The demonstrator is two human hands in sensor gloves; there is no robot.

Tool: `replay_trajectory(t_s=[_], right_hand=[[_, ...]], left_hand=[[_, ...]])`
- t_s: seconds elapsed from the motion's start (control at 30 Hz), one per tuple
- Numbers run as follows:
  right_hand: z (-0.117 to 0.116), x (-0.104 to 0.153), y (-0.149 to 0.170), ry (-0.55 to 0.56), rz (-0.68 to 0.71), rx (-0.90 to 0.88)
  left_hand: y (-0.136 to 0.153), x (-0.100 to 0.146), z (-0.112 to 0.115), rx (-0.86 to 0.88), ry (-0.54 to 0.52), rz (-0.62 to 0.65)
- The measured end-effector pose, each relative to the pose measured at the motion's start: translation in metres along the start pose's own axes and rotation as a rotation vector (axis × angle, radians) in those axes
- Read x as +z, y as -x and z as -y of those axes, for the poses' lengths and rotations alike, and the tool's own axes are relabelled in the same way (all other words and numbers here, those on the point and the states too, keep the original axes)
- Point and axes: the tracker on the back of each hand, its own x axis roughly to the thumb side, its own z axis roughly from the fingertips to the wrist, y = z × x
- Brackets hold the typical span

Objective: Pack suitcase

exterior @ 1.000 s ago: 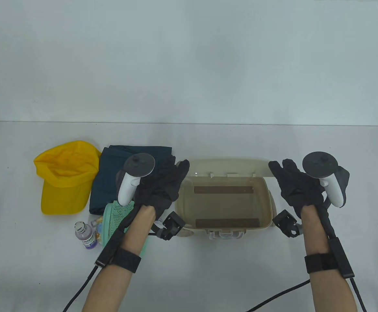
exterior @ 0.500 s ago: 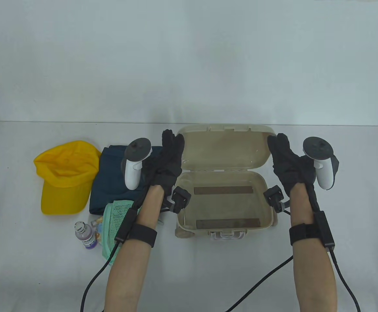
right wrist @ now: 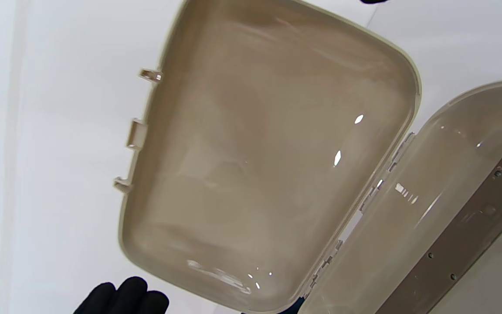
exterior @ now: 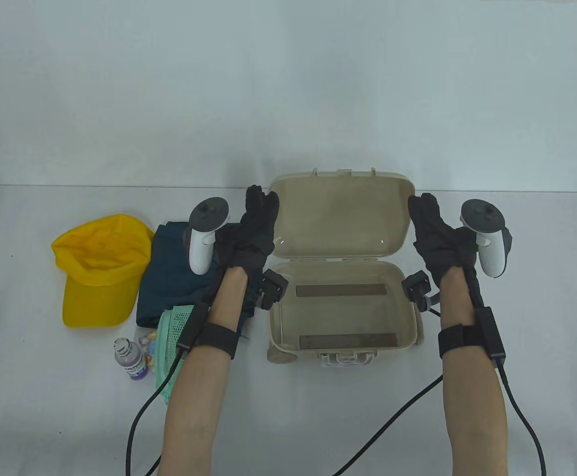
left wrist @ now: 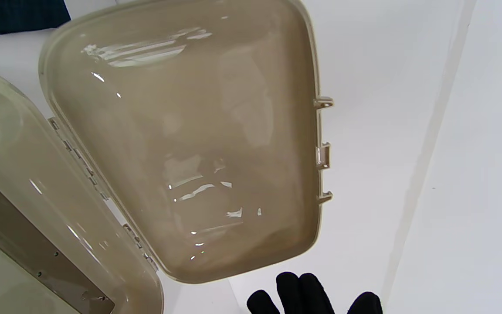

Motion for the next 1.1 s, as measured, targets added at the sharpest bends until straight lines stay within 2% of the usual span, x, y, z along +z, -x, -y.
replay_trajectory(t_s=[0.1,0.23,0.4,0.53,0.7,0.9,1.1], right_hand=[[0.006,0.015,-0.006,0.019,0.020,0.077],[0.001,0.046,-0.021,0.012,0.088,0.377],[-0.032,0.090,-0.021,-0.060,0.160,0.816],[-0.062,0.105,0.002,-0.156,0.148,1.014],[-0.092,0.110,0.041,-0.240,0.108,1.183],[-0.119,0.107,0.080,-0.243,0.080,1.364],[-0.130,0.106,0.094,-0.115,0.144,1.518]], left_hand=[[-0.005,0.014,-0.004,-0.059,0.014,0.013],[-0.010,0.046,-0.002,-0.310,0.009,0.026],[0.000,0.094,0.009,-0.764,-0.069,0.026],[0.018,0.122,0.013,-0.972,-0.071,0.005],[0.044,0.148,0.011,-1.080,-0.049,-0.033],[0.066,0.168,0.014,-1.201,-0.027,-0.047],[0.072,0.168,0.018,-1.201,-0.007,-0.046]])
